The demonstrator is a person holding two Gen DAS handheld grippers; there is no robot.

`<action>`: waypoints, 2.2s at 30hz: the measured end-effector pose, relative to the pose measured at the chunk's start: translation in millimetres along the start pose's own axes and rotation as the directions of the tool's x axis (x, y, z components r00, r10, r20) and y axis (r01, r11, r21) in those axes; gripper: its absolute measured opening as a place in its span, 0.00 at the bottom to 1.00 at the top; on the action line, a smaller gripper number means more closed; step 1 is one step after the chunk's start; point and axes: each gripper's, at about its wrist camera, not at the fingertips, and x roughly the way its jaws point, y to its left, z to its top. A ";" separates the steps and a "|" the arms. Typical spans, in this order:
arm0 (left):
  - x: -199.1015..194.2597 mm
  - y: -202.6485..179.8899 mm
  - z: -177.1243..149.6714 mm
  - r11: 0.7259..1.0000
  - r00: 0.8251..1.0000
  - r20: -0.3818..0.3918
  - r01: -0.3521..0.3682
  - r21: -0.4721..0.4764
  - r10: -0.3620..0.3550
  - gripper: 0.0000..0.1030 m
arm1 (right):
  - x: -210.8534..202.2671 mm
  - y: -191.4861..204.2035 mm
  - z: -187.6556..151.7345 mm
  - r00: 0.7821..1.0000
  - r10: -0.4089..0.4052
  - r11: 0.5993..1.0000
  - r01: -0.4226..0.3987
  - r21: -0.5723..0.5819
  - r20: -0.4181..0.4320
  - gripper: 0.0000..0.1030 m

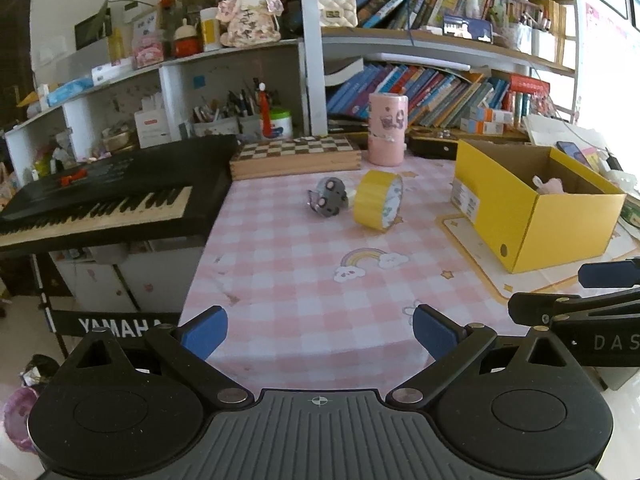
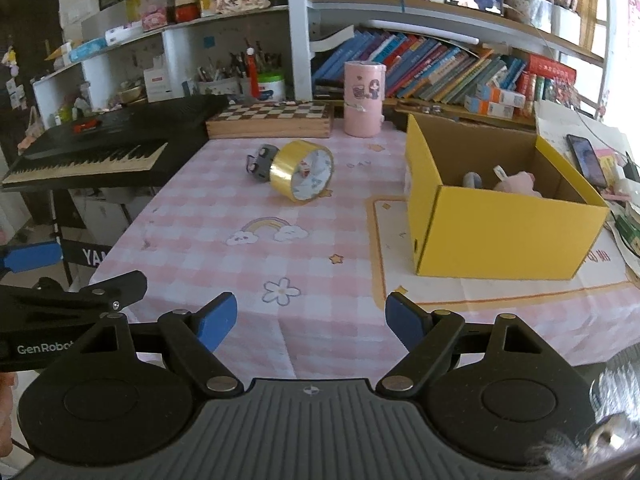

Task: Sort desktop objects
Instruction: 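Withdraw both tools from the yellow box back over the table, then move the right tool to the yellow tape roll and grasp it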

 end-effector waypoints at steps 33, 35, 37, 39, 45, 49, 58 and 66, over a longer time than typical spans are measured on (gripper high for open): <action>101.4 3.4 50.8 0.984 0.988 -0.089 -0.136 -0.114 0.126 0.98 | 117.6 -28.9 85.2 0.992 0.113 0.989 -0.118 -0.090 -0.056 0.79; 107.6 1.6 55.7 0.981 0.986 -0.095 -0.151 -0.118 0.141 0.98 | 127.2 -32.9 93.5 0.990 0.127 0.988 -0.131 -0.084 -0.055 0.79; 113.0 0.0 59.7 0.979 0.982 -0.101 -0.169 -0.118 0.157 0.98 | 135.7 -35.6 99.8 0.989 0.139 0.987 -0.143 -0.079 -0.056 0.80; 117.5 -0.3 63.2 0.976 0.979 -0.108 -0.183 -0.118 0.171 0.98 | 144.3 -39.1 106.2 0.987 0.152 0.985 -0.156 -0.073 -0.058 0.80; 129.8 -2.0 71.4 0.965 0.968 -0.131 -0.229 -0.129 0.213 0.98 | 170.0 -46.2 122.5 0.979 0.190 0.979 -0.195 -0.066 -0.078 0.85; 136.6 -2.7 75.4 0.960 0.962 -0.143 -0.250 -0.127 0.232 0.98 | 188.0 -46.0 131.3 0.972 0.212 0.973 -0.219 -0.077 -0.098 0.85; 153.8 -1.7 85.1 0.951 0.951 -0.170 -0.282 -0.129 0.258 0.98 | 235.2 -34.3 146.4 0.967 0.195 0.955 -0.226 -0.192 -0.165 1.00; 165.6 0.2 88.9 0.945 0.941 -0.195 -0.302 -0.122 0.276 0.98 | 276.1 -22.4 154.7 0.954 0.182 0.922 -0.250 -0.296 -0.239 1.00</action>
